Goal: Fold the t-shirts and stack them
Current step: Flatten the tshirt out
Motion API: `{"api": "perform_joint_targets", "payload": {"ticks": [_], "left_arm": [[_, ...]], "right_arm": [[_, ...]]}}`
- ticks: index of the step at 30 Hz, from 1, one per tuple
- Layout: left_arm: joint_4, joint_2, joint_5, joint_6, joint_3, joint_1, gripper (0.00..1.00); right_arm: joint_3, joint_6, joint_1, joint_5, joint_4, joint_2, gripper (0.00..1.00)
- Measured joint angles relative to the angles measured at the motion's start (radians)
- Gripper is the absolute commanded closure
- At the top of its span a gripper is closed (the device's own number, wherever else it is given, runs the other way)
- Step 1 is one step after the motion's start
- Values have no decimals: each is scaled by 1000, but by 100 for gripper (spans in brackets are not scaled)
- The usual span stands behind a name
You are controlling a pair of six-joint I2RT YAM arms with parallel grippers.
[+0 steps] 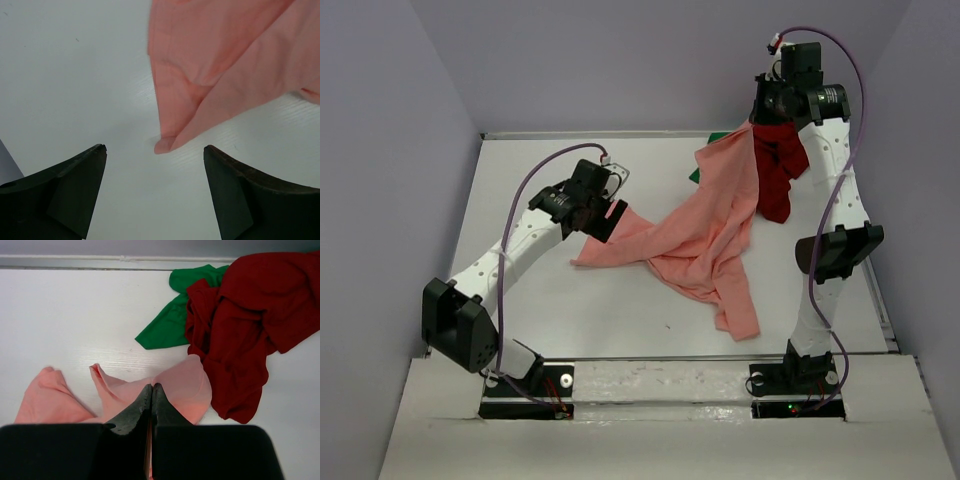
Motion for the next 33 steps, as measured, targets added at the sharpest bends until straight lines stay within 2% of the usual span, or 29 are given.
{"api": "perform_joint_targets", "payload": {"ticks": [7, 19, 33], "left_arm": [[-77, 4, 10, 92, -12, 0, 1], [-77, 86, 42, 216, -35, 29, 1], [-57, 138, 77, 246, -109, 84, 3]], "right_arm": [[0, -26, -9, -42, 0, 0, 100], [0, -29, -9, -83, -1, 0, 100], [0, -29, -9, -85, -1, -1, 100]]}}
